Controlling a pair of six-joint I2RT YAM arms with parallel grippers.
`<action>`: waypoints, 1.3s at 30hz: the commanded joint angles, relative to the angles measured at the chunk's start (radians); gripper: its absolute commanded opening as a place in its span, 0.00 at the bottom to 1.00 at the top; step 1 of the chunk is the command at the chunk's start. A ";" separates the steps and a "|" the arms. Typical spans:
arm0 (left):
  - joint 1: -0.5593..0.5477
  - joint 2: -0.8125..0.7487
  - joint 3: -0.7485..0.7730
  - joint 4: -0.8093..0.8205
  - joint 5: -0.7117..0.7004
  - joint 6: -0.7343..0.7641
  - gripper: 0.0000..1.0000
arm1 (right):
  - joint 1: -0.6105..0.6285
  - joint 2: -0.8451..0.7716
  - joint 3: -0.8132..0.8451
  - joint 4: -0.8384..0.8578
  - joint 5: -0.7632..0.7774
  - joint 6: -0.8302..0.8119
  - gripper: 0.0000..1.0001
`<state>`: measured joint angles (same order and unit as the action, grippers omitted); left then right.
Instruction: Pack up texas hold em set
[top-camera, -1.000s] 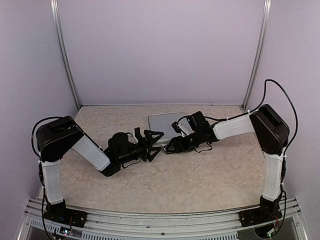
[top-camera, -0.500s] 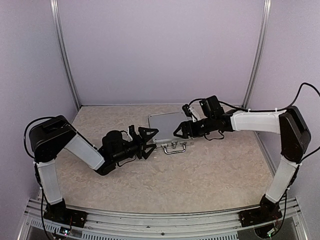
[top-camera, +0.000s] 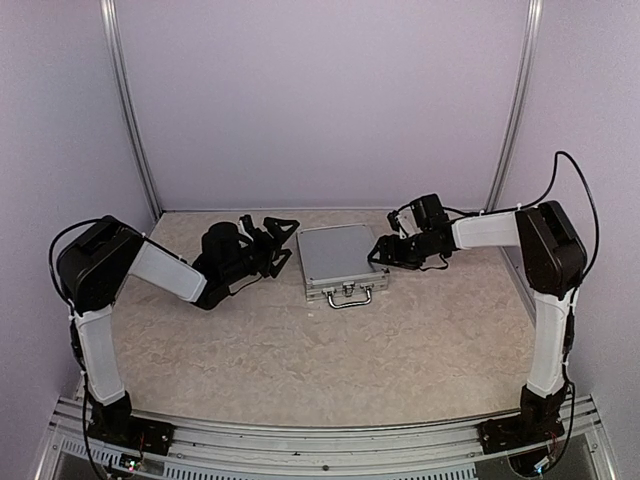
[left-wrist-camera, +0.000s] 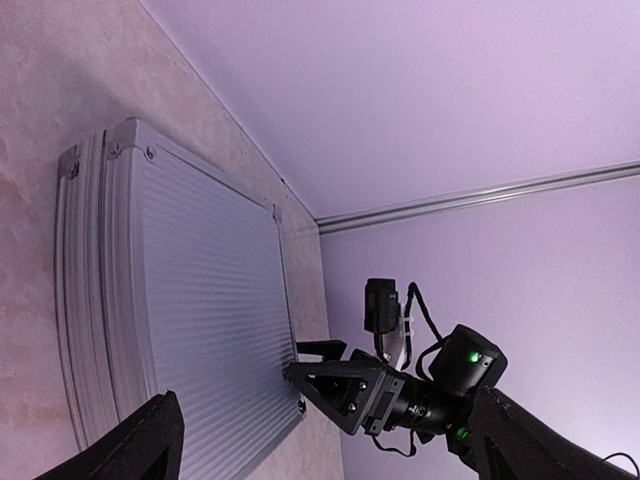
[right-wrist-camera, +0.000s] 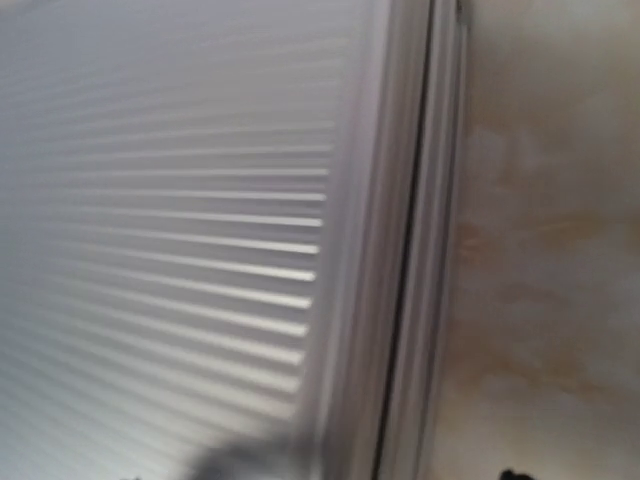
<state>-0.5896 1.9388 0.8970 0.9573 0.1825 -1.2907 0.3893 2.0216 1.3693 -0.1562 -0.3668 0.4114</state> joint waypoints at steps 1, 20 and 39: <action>0.031 0.097 0.081 -0.095 0.020 0.063 0.99 | -0.006 0.080 0.034 0.052 -0.129 0.026 0.76; 0.027 0.234 0.149 -0.097 0.060 0.056 0.99 | 0.119 -0.013 -0.163 0.254 -0.276 0.076 0.76; -0.056 -0.323 -0.195 -0.361 -0.009 0.227 0.99 | 0.128 -0.547 -0.388 -0.068 0.062 -0.067 1.00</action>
<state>-0.6067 1.8500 0.7448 0.7685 0.2337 -1.2121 0.5098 1.6596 1.0447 -0.1280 -0.4068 0.3897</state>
